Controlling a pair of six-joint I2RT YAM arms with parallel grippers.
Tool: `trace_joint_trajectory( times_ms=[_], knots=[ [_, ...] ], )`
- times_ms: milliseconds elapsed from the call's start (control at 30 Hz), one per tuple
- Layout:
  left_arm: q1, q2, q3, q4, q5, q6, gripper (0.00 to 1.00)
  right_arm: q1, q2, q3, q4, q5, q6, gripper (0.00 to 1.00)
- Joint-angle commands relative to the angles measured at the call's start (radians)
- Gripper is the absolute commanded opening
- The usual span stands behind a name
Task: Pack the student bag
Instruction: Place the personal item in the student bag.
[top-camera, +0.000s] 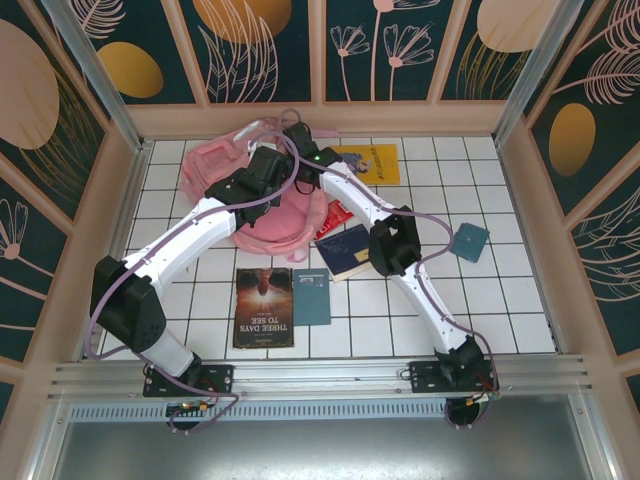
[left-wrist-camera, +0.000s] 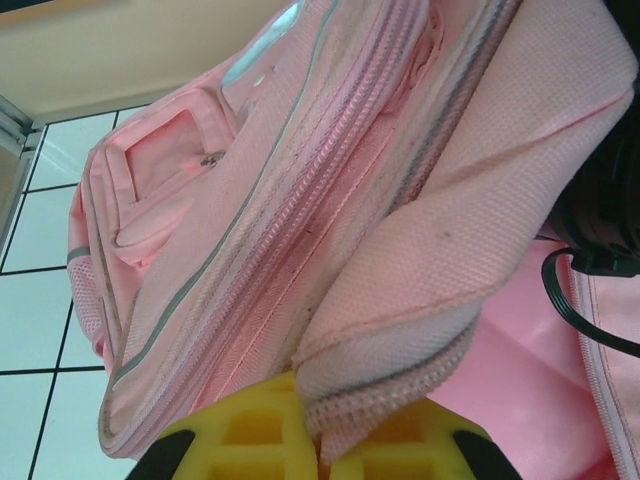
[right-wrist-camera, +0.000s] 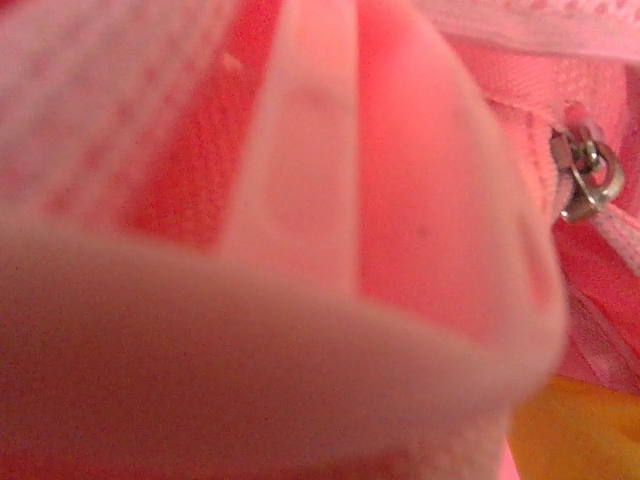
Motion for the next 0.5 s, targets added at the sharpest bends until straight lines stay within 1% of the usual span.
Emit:
trace_joint_trajectory(
  times_ms=[0, 33, 200, 233, 300, 333, 400, 467],
  knots=[
    [-0.008, -0.048, 0.007, 0.046, -0.024, -0.011, 0.0, 0.035, -0.015, 0.075, -0.103, -0.016, -0.063, 0.91],
    [-0.005, -0.048, 0.008, 0.045, -0.025, -0.013, 0.0, 0.039, -0.019, 0.091, -0.131, -0.014, -0.072, 0.96],
    [0.007, -0.055, 0.011, 0.044, -0.013, -0.021, 0.0, 0.033, 0.0, 0.198, -0.282, -0.015, -0.102, 0.98],
    [0.008, -0.056, 0.009, 0.043, -0.01, -0.022, 0.0, 0.031, 0.016, 0.24, -0.312, -0.017, -0.105, 0.98],
    [0.013, -0.058, 0.01, 0.043, -0.013, -0.028, 0.0, 0.029, 0.088, 0.407, -0.397, -0.04, -0.111, 0.98],
    [0.015, -0.06, 0.01, 0.044, -0.015, -0.029, 0.0, 0.025, 0.069, 0.364, -0.39, -0.061, -0.112, 0.98],
    [0.023, -0.066, 0.007, 0.046, -0.017, -0.032, 0.0, 0.028, 0.086, 0.404, -0.422, -0.074, -0.131, 0.98],
    [0.027, -0.071, 0.004, 0.049, -0.017, -0.034, 0.0, 0.035, 0.08, 0.404, -0.445, -0.06, -0.154, 0.98]
  ],
)
